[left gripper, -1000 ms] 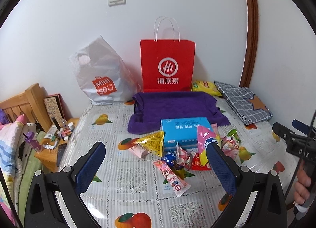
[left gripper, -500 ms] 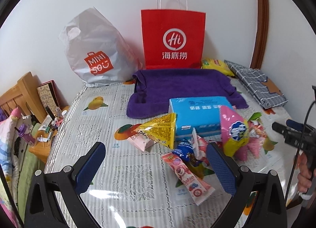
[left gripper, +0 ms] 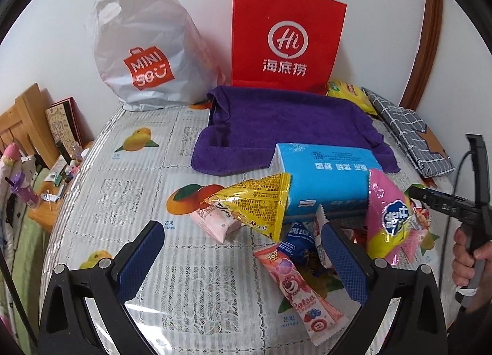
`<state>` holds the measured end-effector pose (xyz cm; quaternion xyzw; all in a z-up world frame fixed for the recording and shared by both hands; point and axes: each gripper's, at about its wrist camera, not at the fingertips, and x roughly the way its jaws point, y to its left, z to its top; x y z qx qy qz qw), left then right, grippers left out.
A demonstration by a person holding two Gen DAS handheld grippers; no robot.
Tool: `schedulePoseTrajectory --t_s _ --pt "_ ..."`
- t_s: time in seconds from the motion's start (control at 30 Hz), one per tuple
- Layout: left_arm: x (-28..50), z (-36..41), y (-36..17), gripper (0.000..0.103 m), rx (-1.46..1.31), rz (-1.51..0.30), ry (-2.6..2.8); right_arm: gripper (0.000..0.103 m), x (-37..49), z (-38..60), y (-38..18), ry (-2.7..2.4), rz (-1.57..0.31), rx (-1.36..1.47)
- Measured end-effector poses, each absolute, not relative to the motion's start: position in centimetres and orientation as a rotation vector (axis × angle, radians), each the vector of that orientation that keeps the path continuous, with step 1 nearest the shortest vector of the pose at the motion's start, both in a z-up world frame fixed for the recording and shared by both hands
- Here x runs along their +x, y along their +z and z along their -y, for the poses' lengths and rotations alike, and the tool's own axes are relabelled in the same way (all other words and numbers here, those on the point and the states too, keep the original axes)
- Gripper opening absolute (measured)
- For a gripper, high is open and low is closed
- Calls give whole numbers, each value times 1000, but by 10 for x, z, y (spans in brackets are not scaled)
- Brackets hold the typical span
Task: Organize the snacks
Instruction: 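Grasp the green snack bag with the right gripper while the left tool approaches the yellow triangular bag, then grasp the yellow triangular snack bag with the left gripper while the right gripper holds the green bag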
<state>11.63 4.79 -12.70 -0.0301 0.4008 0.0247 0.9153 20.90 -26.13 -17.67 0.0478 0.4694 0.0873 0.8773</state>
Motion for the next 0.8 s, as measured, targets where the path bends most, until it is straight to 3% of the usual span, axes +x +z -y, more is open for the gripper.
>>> schedulePoseTrajectory --t_s 0.23,0.6,0.67,0.8 --pt "123 -48 -132 103 -71 -839 25 52 189 282 -175 185 -974 45" --pt "125 -48 -136 103 -65 -852 21 71 198 281 -200 227 -983 71" --pt "124 -51 -137 103 -62 -854 29 70 199 280 -202 222 -971 59" --pt "122 -56 -143 103 -68 -873 37 60 193 282 -199 206 -947 50"
